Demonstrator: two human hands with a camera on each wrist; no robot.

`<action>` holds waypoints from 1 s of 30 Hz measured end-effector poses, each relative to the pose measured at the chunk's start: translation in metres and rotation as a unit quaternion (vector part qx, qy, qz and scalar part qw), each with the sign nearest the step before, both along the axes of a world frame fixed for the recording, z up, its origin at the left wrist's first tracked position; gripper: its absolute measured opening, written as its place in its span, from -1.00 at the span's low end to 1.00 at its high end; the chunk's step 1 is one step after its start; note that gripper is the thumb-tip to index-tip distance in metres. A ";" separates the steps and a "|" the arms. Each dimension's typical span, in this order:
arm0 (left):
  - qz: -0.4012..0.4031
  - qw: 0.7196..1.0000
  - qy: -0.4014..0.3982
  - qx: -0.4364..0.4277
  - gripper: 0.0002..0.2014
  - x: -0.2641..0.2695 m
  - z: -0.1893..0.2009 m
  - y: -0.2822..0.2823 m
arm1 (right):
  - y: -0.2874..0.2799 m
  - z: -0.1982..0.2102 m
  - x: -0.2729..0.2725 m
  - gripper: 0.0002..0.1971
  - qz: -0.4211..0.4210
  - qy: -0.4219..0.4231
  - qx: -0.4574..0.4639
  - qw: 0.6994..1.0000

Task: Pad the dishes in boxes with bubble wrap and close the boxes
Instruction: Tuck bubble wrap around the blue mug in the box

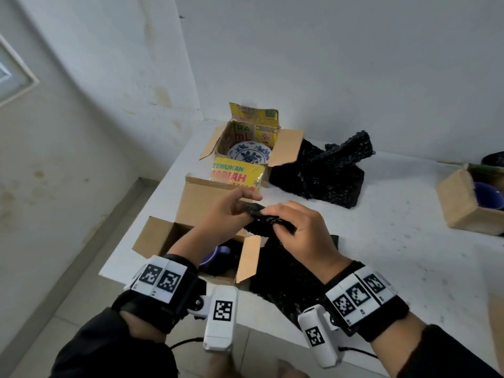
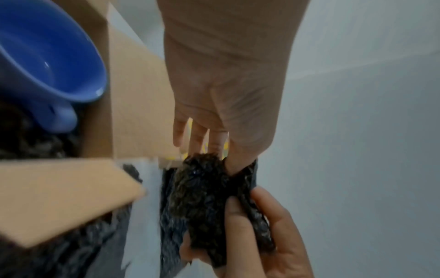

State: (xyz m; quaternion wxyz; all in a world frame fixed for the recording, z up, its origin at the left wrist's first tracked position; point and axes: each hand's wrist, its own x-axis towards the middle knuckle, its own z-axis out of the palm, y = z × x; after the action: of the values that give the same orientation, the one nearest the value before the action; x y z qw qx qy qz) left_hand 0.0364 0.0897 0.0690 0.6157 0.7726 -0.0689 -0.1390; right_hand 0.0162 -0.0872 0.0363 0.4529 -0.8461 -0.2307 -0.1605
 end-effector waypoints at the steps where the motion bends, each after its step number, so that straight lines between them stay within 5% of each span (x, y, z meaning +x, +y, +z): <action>1: 0.014 1.000 0.004 0.011 -0.72 -0.002 -0.001 0.014 | 0.012 -0.001 0.002 -0.67 0.002 0.011 -0.006 1.000; 8: 0.133 0.985 0.008 0.112 -0.76 -0.019 -0.027 0.110 | 0.073 -0.024 0.003 -0.72 -0.024 0.099 -0.121 0.987; 12: 0.144 0.984 0.044 0.098 -0.72 -0.028 -0.044 0.138 | 0.086 -0.038 -0.007 -0.76 -0.023 0.161 -0.260 0.952; 16: 0.112 0.988 0.077 0.070 -0.43 -0.032 -0.068 0.158 | 0.099 -0.045 -0.013 -0.83 -0.033 0.126 -0.340 0.931; 18: 0.105 0.988 0.102 0.041 -0.40 -0.033 -0.076 0.158 | 0.105 -0.051 -0.011 -0.85 -0.015 0.119 -0.415 0.902; 22: 0.103 0.987 0.122 -0.024 -0.55 -0.035 -0.080 0.151 | 0.107 -0.053 -0.013 -0.54 0.047 0.156 -0.529 0.833; 25: 0.099 0.987 0.119 -0.036 -0.46 -0.036 -0.082 0.152 | 0.106 -0.045 -0.010 -0.46 0.082 0.184 -0.502 0.841; 28: 0.083 0.989 0.110 -0.046 -0.33 -0.035 -0.084 0.154 | 0.099 -0.043 -0.006 -0.38 0.084 0.154 -0.405 0.897; 30: 0.078 0.989 0.118 -0.046 -0.27 -0.036 -0.087 0.157 | 0.098 -0.039 -0.008 -0.36 0.111 0.149 -0.394 0.900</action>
State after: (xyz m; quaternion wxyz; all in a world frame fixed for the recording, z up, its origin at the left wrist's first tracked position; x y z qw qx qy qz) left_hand 0.0007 0.2463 -0.0178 0.6630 0.7249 0.0587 -0.1775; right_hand 0.0083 0.0108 -0.0032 0.1265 -0.9385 -0.2972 0.1221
